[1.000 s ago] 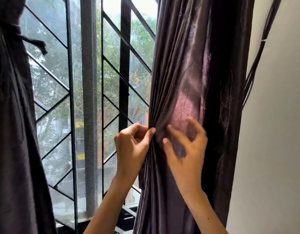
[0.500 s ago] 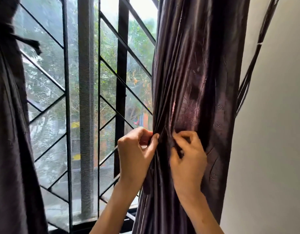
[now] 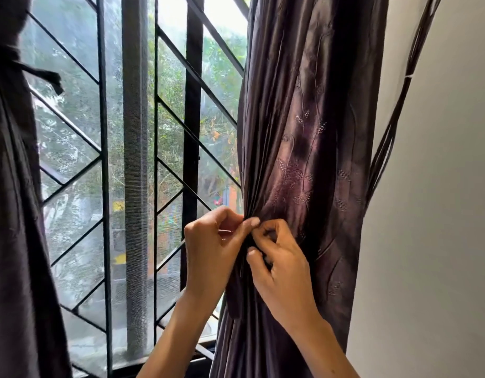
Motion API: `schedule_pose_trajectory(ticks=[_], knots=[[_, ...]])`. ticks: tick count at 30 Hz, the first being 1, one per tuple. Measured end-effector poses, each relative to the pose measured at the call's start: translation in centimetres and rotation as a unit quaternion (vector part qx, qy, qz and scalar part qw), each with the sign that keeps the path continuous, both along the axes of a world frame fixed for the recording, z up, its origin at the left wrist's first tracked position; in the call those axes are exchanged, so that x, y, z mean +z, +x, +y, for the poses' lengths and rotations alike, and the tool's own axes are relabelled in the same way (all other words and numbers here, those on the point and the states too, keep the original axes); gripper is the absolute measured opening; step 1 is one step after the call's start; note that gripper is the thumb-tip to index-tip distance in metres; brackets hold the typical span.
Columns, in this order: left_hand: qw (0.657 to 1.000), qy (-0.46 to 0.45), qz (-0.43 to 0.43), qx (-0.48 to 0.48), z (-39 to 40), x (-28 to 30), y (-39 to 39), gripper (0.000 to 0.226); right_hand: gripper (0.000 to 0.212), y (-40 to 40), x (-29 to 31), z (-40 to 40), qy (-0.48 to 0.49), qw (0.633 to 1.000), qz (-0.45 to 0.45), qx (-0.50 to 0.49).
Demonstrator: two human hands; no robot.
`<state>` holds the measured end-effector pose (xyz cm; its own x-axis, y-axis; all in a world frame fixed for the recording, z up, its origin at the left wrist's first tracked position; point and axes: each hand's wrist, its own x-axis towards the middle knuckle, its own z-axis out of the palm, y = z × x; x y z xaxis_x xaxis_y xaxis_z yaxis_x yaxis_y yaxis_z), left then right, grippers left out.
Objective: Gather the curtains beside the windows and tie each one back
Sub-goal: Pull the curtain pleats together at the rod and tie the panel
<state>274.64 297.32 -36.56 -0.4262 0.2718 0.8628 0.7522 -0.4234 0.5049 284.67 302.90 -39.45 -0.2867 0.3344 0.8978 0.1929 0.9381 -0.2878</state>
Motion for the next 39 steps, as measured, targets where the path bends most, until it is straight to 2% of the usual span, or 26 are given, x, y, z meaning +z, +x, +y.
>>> schedule_pose_trajectory(ticks=[2, 4, 6, 7, 8, 11, 13, 14, 17, 20, 24, 30, 34, 39], knots=[[1.0, -0.004, -0.005, 0.01, 0.3, 0.1, -0.5, 0.023, 0.038, 0.1, 0.3, 0.5, -0.032, 0.997, 0.057, 0.049], [0.999, -0.007, -0.046, -0.028, 0.6, 0.1, -1.1, 0.024, 0.038, 0.2, 0.6, 1.9, -0.071, 0.985, 0.155, 0.036], [0.993, -0.012, -0.091, -0.08, 0.7, 0.0, -1.5, 0.022, 0.068, 0.1, 1.1, 3.2, -0.159, 0.965, 0.208, 0.033], [0.989, -0.015, -0.109, -0.102, 0.7, -0.1, -1.7, 0.022, 0.084, 0.0, 1.3, 3.7, -0.219, 0.949, 0.216, 0.074], [0.985, -0.017, -0.124, -0.121, 0.7, -0.1, -1.7, 0.022, 0.091, -0.1, 1.7, 4.0, -0.275, 0.927, 0.222, 0.126], [0.983, -0.024, -0.135, -0.123, 0.8, 0.0, -1.9, 0.023, 0.072, -0.3, 3.1, 3.8, -0.353, 0.874, 0.234, 0.239], [0.988, -0.022, -0.119, -0.091, 0.8, 0.0, -1.7, 0.023, 0.059, -0.3, 3.4, 3.7, -0.335, 0.87, 0.262, 0.249], [0.992, -0.018, -0.102, -0.071, 0.8, 0.0, -1.6, 0.023, 0.054, -0.1, 3.4, 3.5, -0.309, 0.88, 0.284, 0.224], [1.0, -0.001, -0.023, 0.01, 0.7, -0.1, -0.8, 0.026, 0.029, 0.3, 3.1, 2.2, -0.159, 0.935, 0.315, 0.033], [0.998, 0.016, 0.029, 0.061, 0.9, -0.2, 0.0, 0.025, 0.016, 0.4, 2.4, 0.6, -0.021, 0.963, 0.263, -0.046], [0.999, 0.011, 0.033, 0.037, 1.1, -0.7, 0.2, 0.022, 0.027, -0.4, 1.1, -0.4, 0.028, 0.984, 0.146, -0.103], [1.0, 0.018, 0.018, 0.007, 0.6, -0.4, 0.0, 0.023, 0.05, 0.1, 0.4, 0.0, 0.058, 0.985, 0.016, -0.164], [1.0, 0.002, 0.017, -0.002, 0.6, -0.2, 0.1, 0.023, 0.037, 0.2, 0.6, -0.5, 0.085, 0.98, -0.036, -0.179], [0.999, -0.012, -0.002, -0.033, 0.5, 0.2, 0.2, 0.022, 0.037, 0.8, 0.6, -0.2, 0.068, 0.99, -0.052, -0.109]])
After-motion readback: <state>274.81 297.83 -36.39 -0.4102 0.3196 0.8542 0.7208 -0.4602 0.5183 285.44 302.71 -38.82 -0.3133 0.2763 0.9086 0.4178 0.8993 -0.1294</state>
